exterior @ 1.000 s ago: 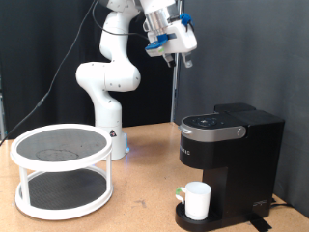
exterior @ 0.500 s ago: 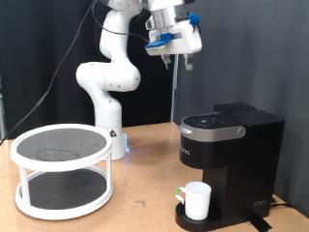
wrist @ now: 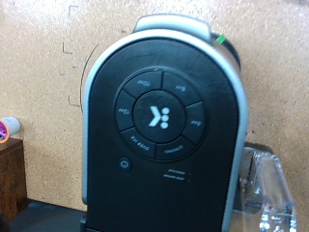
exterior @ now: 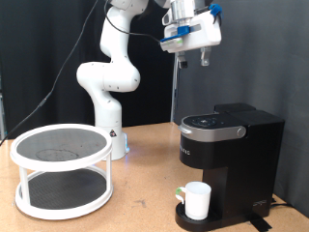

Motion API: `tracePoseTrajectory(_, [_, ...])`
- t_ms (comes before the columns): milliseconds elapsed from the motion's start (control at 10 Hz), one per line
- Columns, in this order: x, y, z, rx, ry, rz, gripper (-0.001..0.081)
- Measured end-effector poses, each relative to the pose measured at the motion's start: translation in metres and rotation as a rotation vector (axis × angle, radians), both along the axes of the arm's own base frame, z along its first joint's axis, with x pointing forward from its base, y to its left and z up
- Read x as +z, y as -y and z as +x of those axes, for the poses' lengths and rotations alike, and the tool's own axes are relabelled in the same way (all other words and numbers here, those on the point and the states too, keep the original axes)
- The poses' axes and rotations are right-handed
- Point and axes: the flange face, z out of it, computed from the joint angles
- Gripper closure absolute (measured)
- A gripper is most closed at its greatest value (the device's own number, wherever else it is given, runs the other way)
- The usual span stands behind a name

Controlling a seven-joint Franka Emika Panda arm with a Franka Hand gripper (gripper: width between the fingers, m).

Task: Make a cup of coffee with the keurig machine

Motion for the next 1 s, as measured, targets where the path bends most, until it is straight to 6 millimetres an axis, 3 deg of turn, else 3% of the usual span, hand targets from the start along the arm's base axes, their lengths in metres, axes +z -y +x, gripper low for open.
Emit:
tracePoseTrajectory(500, [-0.018, 0.008, 0.039, -0.001, -0.037, 0.022, 0.0072])
tracePoseTrajectory(1000, [-0.029, -0.006, 0.048, 0.030, -0.043, -0.027, 0.0072])
